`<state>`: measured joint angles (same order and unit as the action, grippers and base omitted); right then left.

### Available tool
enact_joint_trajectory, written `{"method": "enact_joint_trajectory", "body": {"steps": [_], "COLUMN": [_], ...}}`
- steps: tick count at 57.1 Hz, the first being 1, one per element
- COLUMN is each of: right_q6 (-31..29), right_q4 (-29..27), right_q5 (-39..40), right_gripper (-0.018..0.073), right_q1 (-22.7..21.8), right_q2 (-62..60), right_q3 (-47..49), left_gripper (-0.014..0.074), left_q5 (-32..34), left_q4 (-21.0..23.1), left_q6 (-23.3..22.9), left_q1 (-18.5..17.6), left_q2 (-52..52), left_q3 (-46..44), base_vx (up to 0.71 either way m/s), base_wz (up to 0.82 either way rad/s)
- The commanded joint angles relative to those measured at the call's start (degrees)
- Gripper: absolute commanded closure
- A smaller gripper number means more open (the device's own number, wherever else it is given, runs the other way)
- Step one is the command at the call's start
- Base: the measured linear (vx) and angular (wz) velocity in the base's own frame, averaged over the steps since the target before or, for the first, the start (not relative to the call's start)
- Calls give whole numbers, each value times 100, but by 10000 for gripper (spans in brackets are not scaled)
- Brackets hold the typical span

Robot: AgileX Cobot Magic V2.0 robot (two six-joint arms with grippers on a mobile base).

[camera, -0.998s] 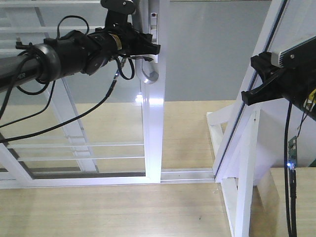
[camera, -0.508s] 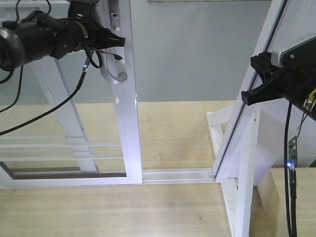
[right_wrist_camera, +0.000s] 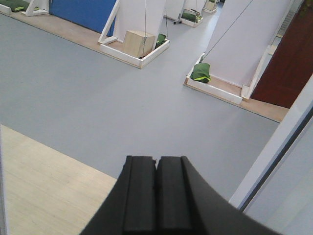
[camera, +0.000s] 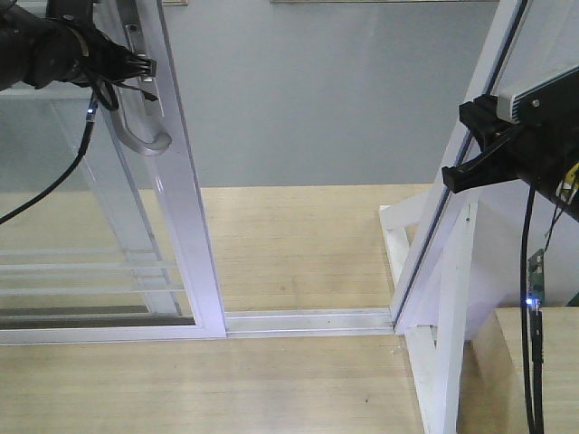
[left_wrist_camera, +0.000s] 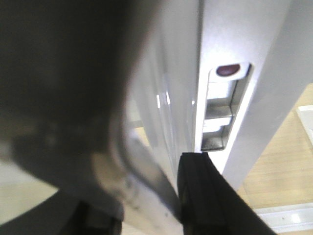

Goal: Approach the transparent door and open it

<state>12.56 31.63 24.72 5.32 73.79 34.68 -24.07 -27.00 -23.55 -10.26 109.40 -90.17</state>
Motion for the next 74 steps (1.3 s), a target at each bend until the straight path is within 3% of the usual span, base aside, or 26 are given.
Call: {"method": "enact_joint_trajectory", "body": {"steps": [1, 30, 39, 46, 57, 68, 74], "right_q6": [27, 26, 33, 33, 51, 109, 492], "right_q4": [-93, -93, -97, -97, -97, -92, -45], "right_q5": [424, 425, 425, 425, 425, 413, 266], "right_gripper": [568, 568, 568, 568, 567, 565, 565], "right_q1": [-34, -34, -34, -34, -34, -14, -14], "right_q2": [-175, -156, -156, -156, -156, -250, -569], "right_q3": [147, 147, 147, 147, 147, 147, 134], "left_gripper": [596, 596, 596, 596, 596, 596, 596], "left_q5": [1202, 543, 97, 206, 635, 1655, 2126], "left_q4": [-457, -466, -456, -464, -411, -405, -400], "left_q6": [65, 84, 433, 433, 419, 365, 254], "left_q1": [98, 456, 497, 538, 568, 568, 568], "left_q2": [-585, -921, -1114, -1449, -2432, -3838, -4661], "left_q3": [-358, -358, -327, -36, 1127, 2901, 3964], "base_vx": [0, 0, 0, 0, 0, 0, 0], "base_wz": [0, 0, 0, 0, 0, 0, 0]}}
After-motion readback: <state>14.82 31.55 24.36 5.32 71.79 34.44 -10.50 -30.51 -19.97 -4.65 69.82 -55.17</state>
